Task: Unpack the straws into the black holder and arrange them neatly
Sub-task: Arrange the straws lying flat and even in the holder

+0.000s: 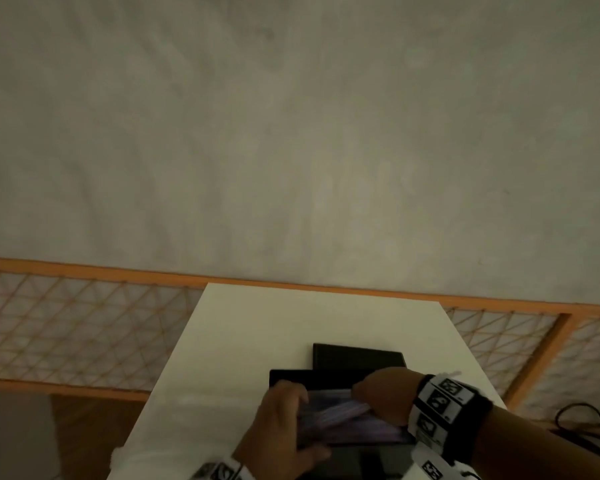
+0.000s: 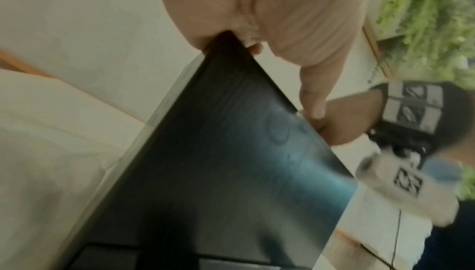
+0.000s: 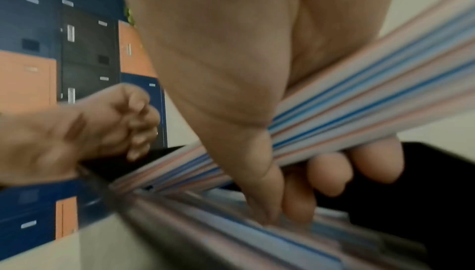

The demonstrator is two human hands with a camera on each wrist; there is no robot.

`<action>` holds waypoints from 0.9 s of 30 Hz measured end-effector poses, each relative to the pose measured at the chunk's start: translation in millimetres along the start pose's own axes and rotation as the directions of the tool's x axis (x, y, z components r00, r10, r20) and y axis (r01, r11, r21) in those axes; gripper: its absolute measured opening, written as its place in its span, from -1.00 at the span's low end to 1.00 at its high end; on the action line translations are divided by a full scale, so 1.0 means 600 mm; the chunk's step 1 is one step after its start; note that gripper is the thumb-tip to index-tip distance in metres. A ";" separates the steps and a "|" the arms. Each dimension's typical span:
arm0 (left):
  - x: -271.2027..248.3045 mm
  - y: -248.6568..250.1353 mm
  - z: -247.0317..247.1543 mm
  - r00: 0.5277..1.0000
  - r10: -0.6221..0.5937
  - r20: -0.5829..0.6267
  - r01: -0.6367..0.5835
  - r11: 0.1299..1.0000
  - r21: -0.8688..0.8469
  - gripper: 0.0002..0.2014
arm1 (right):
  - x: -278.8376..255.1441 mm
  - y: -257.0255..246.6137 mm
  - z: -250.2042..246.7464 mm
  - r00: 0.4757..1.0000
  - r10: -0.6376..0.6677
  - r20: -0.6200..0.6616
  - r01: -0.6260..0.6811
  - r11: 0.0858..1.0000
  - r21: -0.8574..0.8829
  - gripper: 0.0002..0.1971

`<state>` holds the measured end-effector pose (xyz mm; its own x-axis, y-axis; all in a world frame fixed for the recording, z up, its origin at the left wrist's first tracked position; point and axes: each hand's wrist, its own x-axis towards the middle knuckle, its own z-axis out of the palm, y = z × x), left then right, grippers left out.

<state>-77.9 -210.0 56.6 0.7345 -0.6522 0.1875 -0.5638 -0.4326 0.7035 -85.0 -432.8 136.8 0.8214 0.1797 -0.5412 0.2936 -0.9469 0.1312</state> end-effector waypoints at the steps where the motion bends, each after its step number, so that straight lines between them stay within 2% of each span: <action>1: 0.004 0.005 -0.006 0.999 -0.017 -0.037 0.019 0.998 0.053 -0.50 | 0.004 -0.010 0.010 1.000 0.012 -0.003 -0.012 1.000 -0.014 -0.63; 4: 0.017 0.009 -0.012 0.997 -0.033 -0.065 0.047 0.975 0.218 -0.56 | 0.013 -0.032 0.025 0.999 0.009 -0.032 -0.009 1.000 -0.012 -0.66; 8: 0.030 0.018 -0.003 0.992 -0.023 0.124 -0.037 0.887 0.459 -0.31 | 0.013 -0.029 0.019 0.984 -0.033 -0.172 0.052 0.993 0.106 -0.59; 10: 0.032 0.007 0.002 0.982 -0.030 0.186 -0.081 0.826 0.558 -0.29 | -0.003 -0.012 0.011 0.964 -0.024 -0.265 0.084 0.972 0.218 -0.53; 11: 0.035 0.001 0.007 0.980 -0.011 0.200 -0.112 0.798 0.592 -0.38 | -0.013 0.002 0.010 0.957 0.022 -0.289 0.070 0.950 0.303 -0.47; 12: 0.035 0.002 0.008 0.975 -0.045 0.218 -0.092 0.812 0.577 -0.47 | -0.029 0.014 0.009 0.949 0.099 -0.299 0.027 0.920 0.391 -0.45; 13: 0.035 0.005 0.008 0.974 -0.074 0.215 -0.063 0.820 0.568 -0.50 | -0.041 0.030 0.015 0.919 0.179 -0.351 -0.002 0.893 0.451 -0.48; 15: 0.033 0.003 0.016 0.980 -0.057 0.193 -0.062 0.826 0.560 -0.39 | -0.059 0.057 0.038 0.812 0.388 -0.436 -0.118 0.841 0.528 -0.56; 17: 0.034 0.000 0.019 0.982 -0.059 0.178 -0.057 0.812 0.581 -0.18 | -0.068 0.063 0.065 0.730 0.564 -0.387 -0.230 0.735 0.638 -0.52; 18: 0.035 0.005 0.017 0.981 -0.077 0.180 -0.045 0.805 0.592 -0.13 | -0.066 0.060 0.081 0.736 0.600 -0.312 -0.261 0.677 0.688 -0.45; 20: 0.037 0.010 0.015 0.968 -0.122 0.221 -0.043 0.784 0.619 -0.10 | -0.057 0.039 0.104 0.808 0.560 -0.184 -0.215 0.570 0.793 -0.22; 22: 0.037 0.011 0.012 0.956 -0.143 0.256 -0.049 0.784 0.619 -0.08 | -0.043 0.010 0.118 0.852 0.506 -0.136 -0.182 0.528 0.830 -0.02; 23: 0.038 0.014 0.010 0.946 -0.160 0.280 -0.053 0.780 0.624 -0.06 | -0.035 -0.003 0.124 0.855 0.503 -0.127 -0.205 0.554 0.807 0.06; 25: 0.043 0.019 0.008 0.918 -0.216 0.332 -0.050 0.769 0.637 -0.07 | -0.030 -0.015 0.127 0.849 0.510 -0.138 -0.291 0.669 0.684 0.26; 27: 0.048 0.027 0.003 0.883 -0.279 0.377 -0.037 0.760 0.649 -0.20 | -0.031 -0.018 0.127 0.856 0.491 -0.165 -0.338 0.771 0.539 0.21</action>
<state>-66.6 -237.0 72.2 0.6635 -0.6901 -0.2890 -0.7009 -0.7085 0.0824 -140.9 -446.3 82.1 0.9276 -0.2668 -0.2616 -0.3151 -0.9348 -0.1637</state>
